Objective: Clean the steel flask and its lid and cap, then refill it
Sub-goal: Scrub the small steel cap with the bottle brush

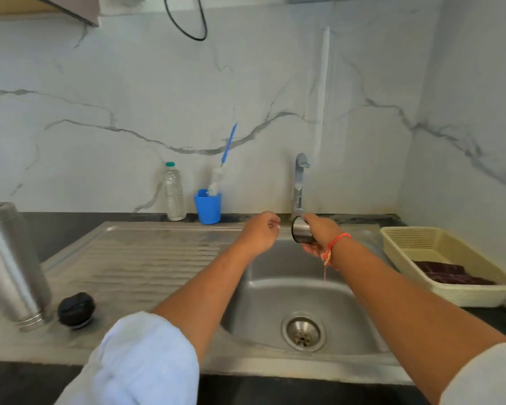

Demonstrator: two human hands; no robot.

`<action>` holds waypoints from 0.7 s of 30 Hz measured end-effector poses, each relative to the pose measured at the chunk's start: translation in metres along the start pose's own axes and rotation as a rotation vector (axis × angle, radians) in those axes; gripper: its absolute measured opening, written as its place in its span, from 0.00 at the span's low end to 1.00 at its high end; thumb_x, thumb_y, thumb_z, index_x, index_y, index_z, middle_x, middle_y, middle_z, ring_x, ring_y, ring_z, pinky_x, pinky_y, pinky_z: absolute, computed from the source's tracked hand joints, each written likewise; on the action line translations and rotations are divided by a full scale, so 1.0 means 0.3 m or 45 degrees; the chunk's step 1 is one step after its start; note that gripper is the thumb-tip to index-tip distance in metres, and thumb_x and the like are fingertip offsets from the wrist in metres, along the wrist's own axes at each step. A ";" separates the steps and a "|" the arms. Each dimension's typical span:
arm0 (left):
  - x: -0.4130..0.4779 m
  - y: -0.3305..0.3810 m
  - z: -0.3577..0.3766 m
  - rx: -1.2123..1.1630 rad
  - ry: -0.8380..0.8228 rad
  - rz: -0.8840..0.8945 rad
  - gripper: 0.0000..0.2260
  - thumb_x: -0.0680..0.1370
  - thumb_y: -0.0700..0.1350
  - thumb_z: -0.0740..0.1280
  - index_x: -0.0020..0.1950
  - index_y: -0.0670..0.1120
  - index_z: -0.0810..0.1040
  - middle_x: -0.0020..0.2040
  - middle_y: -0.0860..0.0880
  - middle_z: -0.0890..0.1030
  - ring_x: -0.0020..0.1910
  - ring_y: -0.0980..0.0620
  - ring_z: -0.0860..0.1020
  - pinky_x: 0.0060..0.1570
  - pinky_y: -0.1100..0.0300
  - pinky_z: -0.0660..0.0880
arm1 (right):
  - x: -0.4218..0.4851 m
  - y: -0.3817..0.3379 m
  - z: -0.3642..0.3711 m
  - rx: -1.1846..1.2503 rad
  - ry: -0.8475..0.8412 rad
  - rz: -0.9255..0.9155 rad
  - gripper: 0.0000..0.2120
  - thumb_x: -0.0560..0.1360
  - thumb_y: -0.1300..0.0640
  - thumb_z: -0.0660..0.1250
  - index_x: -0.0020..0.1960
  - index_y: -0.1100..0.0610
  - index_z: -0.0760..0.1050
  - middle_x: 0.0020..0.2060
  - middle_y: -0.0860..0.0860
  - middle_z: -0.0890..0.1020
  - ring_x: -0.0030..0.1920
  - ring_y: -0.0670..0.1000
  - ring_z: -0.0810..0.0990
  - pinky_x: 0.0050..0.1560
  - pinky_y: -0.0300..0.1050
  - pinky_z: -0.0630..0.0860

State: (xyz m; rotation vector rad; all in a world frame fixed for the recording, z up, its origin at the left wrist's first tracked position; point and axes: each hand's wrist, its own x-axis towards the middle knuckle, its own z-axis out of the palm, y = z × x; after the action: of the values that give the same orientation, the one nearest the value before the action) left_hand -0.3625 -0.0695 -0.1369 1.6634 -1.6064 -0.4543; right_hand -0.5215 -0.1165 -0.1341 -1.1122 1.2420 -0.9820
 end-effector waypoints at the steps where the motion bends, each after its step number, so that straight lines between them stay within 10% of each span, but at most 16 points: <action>1: 0.040 0.021 0.028 0.052 -0.022 0.034 0.13 0.83 0.39 0.64 0.67 0.43 0.79 0.64 0.44 0.82 0.64 0.45 0.79 0.60 0.59 0.73 | 0.016 -0.002 -0.029 -0.005 0.003 0.004 0.15 0.77 0.48 0.67 0.57 0.57 0.76 0.55 0.61 0.81 0.46 0.58 0.82 0.31 0.44 0.79; 11: 0.390 0.042 0.165 0.985 -0.228 0.441 0.29 0.85 0.36 0.60 0.84 0.50 0.57 0.85 0.49 0.56 0.82 0.47 0.57 0.75 0.48 0.65 | 0.124 -0.020 -0.096 -0.342 0.102 -0.251 0.11 0.70 0.53 0.75 0.39 0.56 0.74 0.36 0.52 0.76 0.39 0.52 0.76 0.42 0.49 0.76; 15: 0.471 0.021 0.160 1.316 -0.238 0.482 0.26 0.86 0.42 0.59 0.84 0.52 0.57 0.85 0.55 0.52 0.83 0.51 0.54 0.69 0.48 0.69 | 0.153 -0.012 -0.081 -0.440 0.038 -0.360 0.21 0.69 0.57 0.76 0.60 0.55 0.76 0.54 0.53 0.80 0.52 0.53 0.80 0.50 0.45 0.76; 21: 0.487 0.008 0.143 1.435 -0.181 0.614 0.21 0.83 0.43 0.64 0.77 0.47 0.70 0.79 0.49 0.68 0.73 0.46 0.71 0.61 0.48 0.75 | 0.168 -0.003 -0.058 -0.538 0.003 -0.418 0.27 0.68 0.58 0.77 0.65 0.54 0.74 0.53 0.51 0.78 0.52 0.52 0.79 0.52 0.42 0.75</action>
State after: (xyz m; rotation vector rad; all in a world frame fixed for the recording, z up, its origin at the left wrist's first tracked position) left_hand -0.3738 -0.2211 -0.1264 1.8620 -2.5078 0.7412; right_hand -0.5341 -0.1676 -0.1434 -1.6853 1.3301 -0.9838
